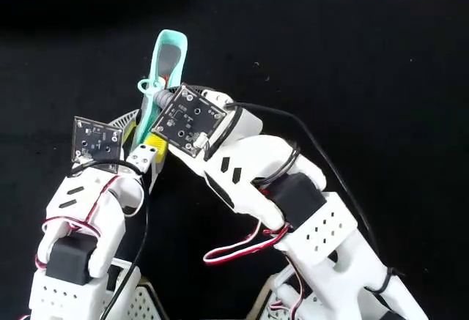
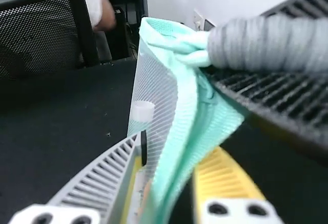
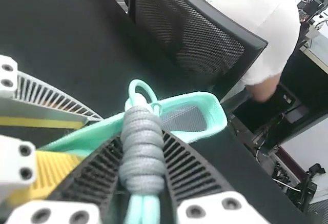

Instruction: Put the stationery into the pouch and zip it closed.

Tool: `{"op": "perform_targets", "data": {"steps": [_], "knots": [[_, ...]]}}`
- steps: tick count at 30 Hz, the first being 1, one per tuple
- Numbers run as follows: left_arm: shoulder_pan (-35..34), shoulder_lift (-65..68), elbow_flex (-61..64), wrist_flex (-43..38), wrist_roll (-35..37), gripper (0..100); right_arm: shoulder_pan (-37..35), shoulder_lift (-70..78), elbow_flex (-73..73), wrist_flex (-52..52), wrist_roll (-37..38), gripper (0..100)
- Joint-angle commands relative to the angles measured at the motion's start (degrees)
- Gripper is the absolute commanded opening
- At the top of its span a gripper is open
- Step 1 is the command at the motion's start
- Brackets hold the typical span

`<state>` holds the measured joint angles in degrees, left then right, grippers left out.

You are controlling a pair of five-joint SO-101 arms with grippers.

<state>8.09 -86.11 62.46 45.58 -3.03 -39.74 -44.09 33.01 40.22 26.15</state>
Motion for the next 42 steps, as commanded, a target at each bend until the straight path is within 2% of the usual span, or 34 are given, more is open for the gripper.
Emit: {"op": "perform_targets", "data": {"steps": [1,2,9,13,17,36,40,42], "knots": [[-1.19,-0.79,-4.26,-2.46,0.18,2,-1.49,0.4,0.4,1.32,0.79,1.2],[-1.19,-1.23,-3.82,-2.29,0.53,4,-1.41,0.4,0.31,1.32,0.79,1.2],[-1.19,-7.82,-0.31,-2.2,0.26,3,3.08,0.4,0.57,-2.9,-0.26,1.2],[-1.19,-10.29,1.98,-2.2,0.26,3,7.82,0.66,0.57,-6.07,-6.95,1.2],[-1.19,-10.55,2.42,-2.2,0.26,3,10.46,0.66,0.66,-7.38,-9.58,1.2],[-0.84,-10.55,2.95,-2.11,0.26,3,10.73,0.48,4.62,-12.4,-10.46,1.3],[-1.1,-10.55,3.03,-2.11,0.26,3,6.59,0.4,3.03,-7.47,-10.02,1.6],[-1.1,-10.55,4.09,-2.2,0.26,3,5.45,0.4,1.27,-3.52,-9.23,5.5]]}}
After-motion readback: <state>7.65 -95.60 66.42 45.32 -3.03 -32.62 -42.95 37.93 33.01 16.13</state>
